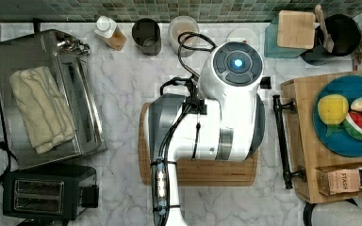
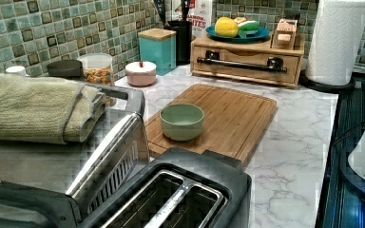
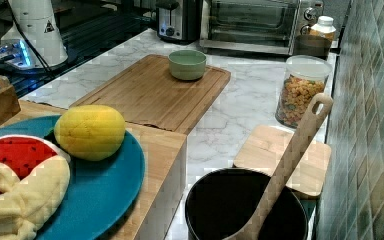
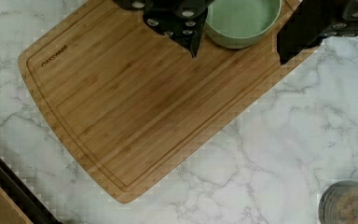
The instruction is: Open the drawer.
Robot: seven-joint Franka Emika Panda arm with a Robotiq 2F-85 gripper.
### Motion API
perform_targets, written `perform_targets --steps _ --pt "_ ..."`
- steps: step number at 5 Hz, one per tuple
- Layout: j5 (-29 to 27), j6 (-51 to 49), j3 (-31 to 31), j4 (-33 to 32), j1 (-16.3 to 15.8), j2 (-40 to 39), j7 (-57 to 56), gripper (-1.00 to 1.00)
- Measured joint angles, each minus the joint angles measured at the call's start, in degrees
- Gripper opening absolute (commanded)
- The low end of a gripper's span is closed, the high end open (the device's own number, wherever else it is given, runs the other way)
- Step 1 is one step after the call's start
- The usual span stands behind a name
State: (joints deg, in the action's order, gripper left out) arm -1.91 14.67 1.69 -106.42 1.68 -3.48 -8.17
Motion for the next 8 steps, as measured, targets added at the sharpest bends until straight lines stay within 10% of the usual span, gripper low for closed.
perform_targets --steps 3,5,8 --pt "0.01 1.69 0.08 -1.01 0.2 -0.83 -0.01 1.0" --pt "0.17 3.58 6.42 -3.64 -4.18 -0.61 -22.63 1.0" --pt "7.77 12.2 9.36 -15.0 -0.24 1.15 -45.04 1.0"
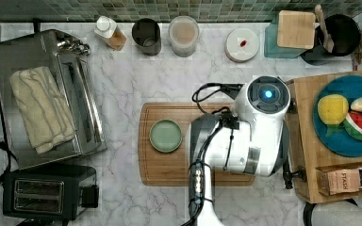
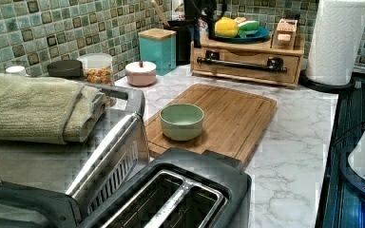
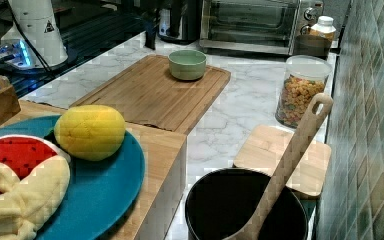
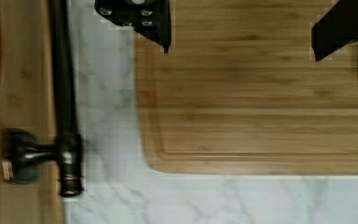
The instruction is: Open the drawer.
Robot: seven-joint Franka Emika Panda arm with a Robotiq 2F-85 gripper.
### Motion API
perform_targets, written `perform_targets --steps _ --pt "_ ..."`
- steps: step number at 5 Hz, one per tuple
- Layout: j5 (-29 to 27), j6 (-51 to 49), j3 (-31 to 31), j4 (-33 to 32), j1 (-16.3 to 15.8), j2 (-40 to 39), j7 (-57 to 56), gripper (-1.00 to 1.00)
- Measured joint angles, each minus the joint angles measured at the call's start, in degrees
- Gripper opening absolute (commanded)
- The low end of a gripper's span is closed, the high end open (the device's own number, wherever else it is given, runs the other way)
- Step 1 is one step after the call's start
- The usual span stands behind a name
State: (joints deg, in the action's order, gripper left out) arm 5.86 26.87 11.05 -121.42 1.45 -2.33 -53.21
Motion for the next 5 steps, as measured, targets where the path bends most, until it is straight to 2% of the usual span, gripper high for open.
perform_targets --steps 1,3,5 --pt "3.14 4.49 0.79 -3.8 2.31 0.53 -0.14 1.0" --pt "4.17 15.09 3.36 -9.62 4.74 2.35 -9.4 1.0" --pt "7.96 22.9 3.64 -10.63 6.51 4.18 -10.85 1.0"
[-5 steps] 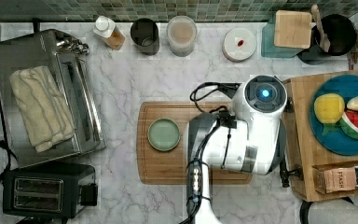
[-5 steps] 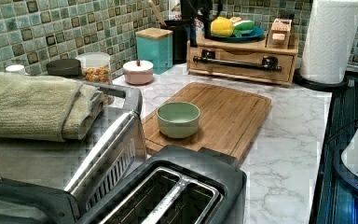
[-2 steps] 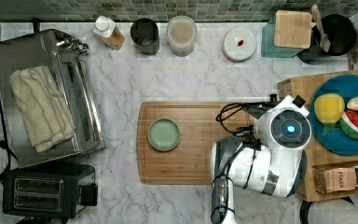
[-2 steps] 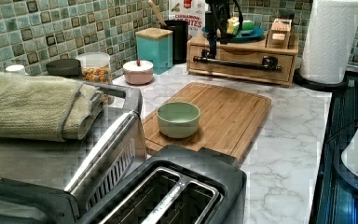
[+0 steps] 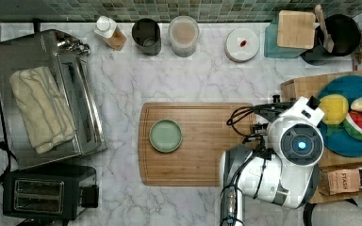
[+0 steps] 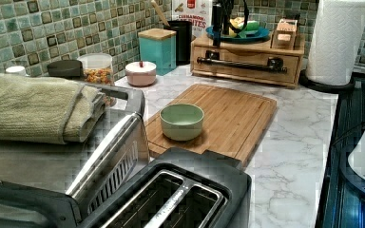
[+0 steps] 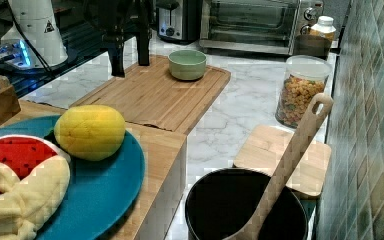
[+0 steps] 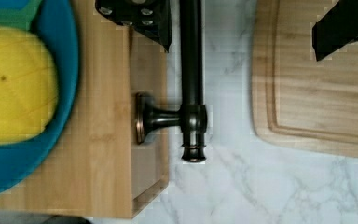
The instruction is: Open the drawer.
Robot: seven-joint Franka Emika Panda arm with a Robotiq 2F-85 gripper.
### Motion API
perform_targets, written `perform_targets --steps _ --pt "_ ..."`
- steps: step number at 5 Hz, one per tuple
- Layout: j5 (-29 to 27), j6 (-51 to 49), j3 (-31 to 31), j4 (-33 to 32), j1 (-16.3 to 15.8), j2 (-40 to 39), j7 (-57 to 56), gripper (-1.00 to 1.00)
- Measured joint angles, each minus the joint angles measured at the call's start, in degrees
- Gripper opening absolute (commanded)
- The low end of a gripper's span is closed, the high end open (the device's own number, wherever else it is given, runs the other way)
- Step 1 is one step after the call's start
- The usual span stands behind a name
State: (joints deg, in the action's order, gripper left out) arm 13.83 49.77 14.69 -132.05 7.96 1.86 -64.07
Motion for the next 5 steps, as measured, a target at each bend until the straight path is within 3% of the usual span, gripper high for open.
perform_targets --steps 4,5 --pt "0.2 -3.39 0.69 0.9 0.39 -3.94 0.11 1.0" --pt "0.23 -0.03 1.31 0.78 0.76 -5.73 0.22 1.0"
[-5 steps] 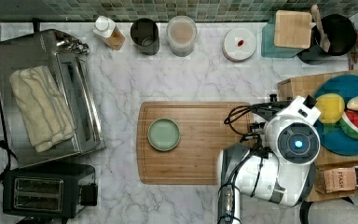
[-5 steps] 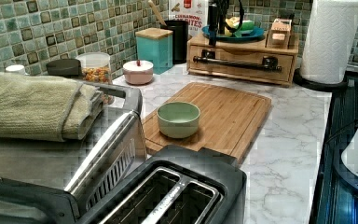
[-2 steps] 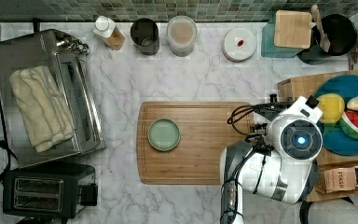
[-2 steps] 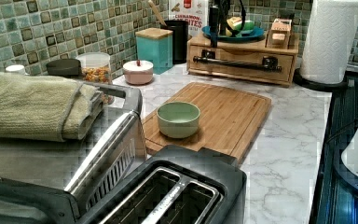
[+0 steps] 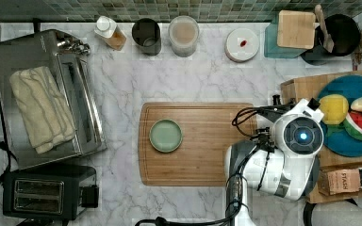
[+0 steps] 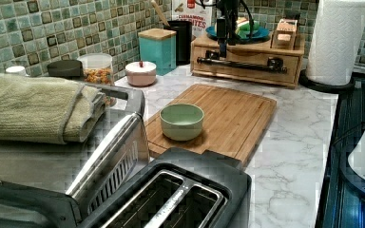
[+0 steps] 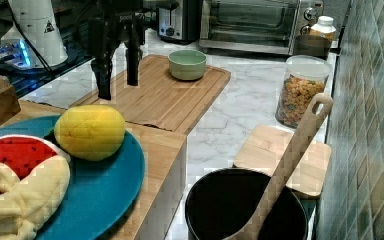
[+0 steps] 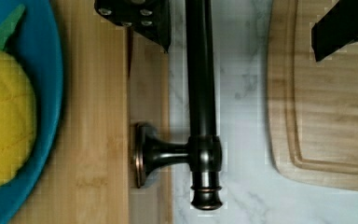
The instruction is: Open the drawer.
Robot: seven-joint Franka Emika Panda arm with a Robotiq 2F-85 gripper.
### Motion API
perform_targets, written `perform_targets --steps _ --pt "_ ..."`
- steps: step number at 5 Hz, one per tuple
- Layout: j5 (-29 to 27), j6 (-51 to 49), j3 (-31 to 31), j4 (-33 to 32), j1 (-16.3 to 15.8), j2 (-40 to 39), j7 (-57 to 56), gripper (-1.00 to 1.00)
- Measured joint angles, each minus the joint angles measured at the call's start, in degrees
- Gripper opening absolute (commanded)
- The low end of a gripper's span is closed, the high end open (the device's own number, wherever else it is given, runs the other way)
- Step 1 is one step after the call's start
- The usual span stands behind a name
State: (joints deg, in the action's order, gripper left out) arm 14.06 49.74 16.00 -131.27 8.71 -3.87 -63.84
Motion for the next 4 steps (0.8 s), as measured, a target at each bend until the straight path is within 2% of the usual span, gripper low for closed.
perform_targets --steps 2,4 --pt "-0.97 3.33 0.81 -0.56 1.14 -1.45 -0.17 1.0" --pt "-7.09 6.94 0.76 -1.34 3.03 -5.25 -0.11 1.0"
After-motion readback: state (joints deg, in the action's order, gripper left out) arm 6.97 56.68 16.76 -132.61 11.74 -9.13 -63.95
